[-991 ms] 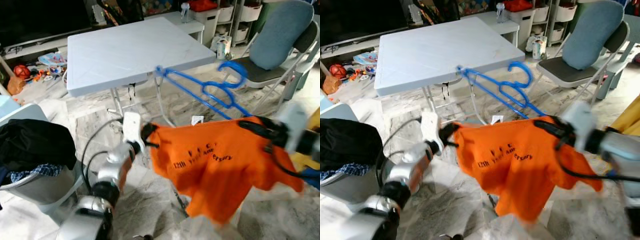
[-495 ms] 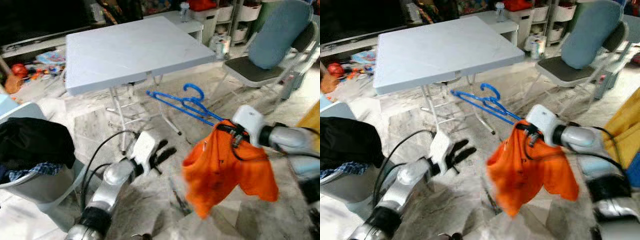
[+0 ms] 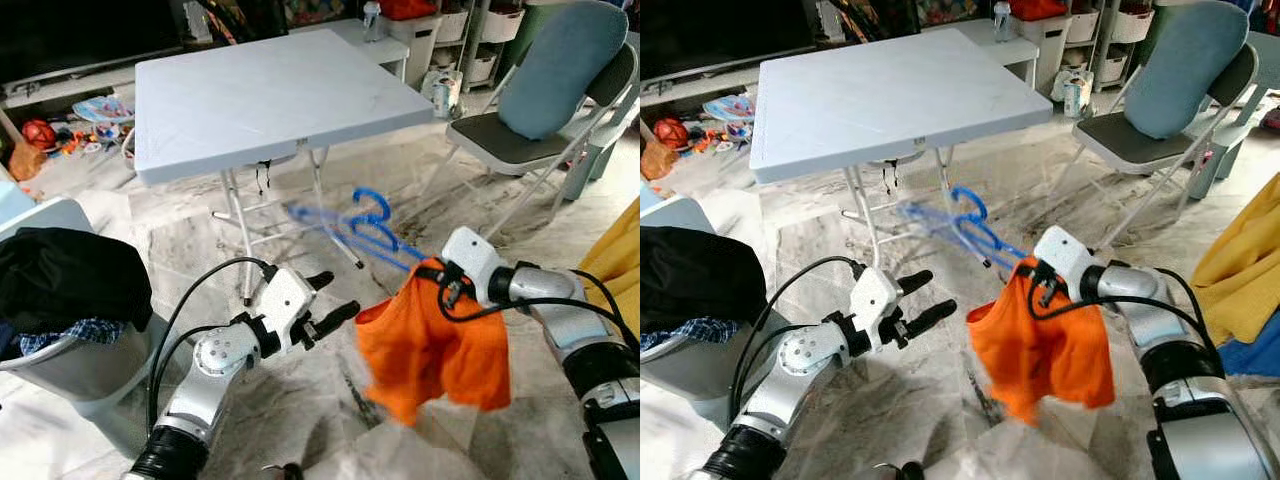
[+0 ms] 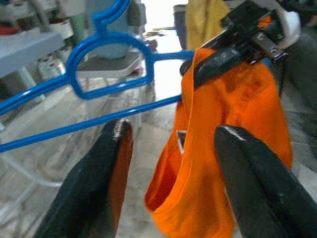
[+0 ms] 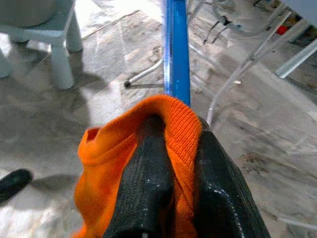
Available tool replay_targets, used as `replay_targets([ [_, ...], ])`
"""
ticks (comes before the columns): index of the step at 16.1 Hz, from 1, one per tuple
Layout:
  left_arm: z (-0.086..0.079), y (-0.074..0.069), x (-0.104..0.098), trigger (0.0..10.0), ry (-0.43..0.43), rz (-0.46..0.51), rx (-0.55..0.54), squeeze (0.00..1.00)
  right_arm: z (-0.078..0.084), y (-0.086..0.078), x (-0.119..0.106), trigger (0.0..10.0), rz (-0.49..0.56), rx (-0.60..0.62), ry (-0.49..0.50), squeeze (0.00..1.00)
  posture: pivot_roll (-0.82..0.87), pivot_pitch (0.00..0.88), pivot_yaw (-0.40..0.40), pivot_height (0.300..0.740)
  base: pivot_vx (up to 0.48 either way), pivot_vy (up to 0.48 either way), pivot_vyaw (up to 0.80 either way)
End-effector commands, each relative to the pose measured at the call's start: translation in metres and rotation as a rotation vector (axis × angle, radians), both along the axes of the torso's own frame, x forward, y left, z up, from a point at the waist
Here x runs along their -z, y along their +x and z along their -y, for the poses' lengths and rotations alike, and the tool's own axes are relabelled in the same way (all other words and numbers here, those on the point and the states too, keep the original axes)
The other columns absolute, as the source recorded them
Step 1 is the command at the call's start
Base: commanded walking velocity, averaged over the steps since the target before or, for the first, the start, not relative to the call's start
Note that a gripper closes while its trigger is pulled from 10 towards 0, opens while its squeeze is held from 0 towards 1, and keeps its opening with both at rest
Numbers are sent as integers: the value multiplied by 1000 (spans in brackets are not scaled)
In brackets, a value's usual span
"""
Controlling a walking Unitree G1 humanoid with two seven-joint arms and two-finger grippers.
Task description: Hang hanger
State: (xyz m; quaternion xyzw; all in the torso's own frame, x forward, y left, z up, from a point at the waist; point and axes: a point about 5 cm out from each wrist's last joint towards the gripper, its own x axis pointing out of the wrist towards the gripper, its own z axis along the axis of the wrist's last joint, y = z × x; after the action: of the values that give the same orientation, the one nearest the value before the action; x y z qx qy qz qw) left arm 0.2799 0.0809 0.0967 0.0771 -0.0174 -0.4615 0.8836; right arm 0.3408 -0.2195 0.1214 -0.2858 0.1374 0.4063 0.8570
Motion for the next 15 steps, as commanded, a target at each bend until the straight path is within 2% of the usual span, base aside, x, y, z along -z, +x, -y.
replay_targets([
  [1,-5,-3,-4,10000,34,28,25,1000,12,-5,-8,10000,10,-57,-30,0,-101,0,45,740,0,0,0],
  [2,-8,-4,-6,10000,47,22,45,1000,23,-13,-7,10000,-19,-90,-57,0,-102,0,48,740,0,0,0],
  [4,-13,-7,-7,10000,61,17,71,1000,33,-23,-8,10000,-49,-140,-77,0,-103,0,53,740,0,0,0],
  [5,-20,-11,-10,10000,85,34,123,1000,50,-38,-9,10000,-103,-213,-128,0,-109,0,60,740,0,0,0],
  [7,-25,-12,-12,10000,95,49,161,1000,60,-48,-14,10000,-154,-273,-139,0,-118,0,65,740,0,0,0],
  [13,-28,-8,-6,10000,178,39,251,1000,59,-61,-31,10000,-217,-437,-109,0,-124,0,63,740,0,0,0],
  [14,-27,-6,-7,10000,185,50,258,918,58,-62,-34,10000,-224,-459,-99,0,-124,0,64,740,0,0,0],
  [15,-24,-4,-7,10000,195,49,285,0,54,-63,-38,10000,-226,-487,-79,0,-129,0,67,740,0,0,0],
])
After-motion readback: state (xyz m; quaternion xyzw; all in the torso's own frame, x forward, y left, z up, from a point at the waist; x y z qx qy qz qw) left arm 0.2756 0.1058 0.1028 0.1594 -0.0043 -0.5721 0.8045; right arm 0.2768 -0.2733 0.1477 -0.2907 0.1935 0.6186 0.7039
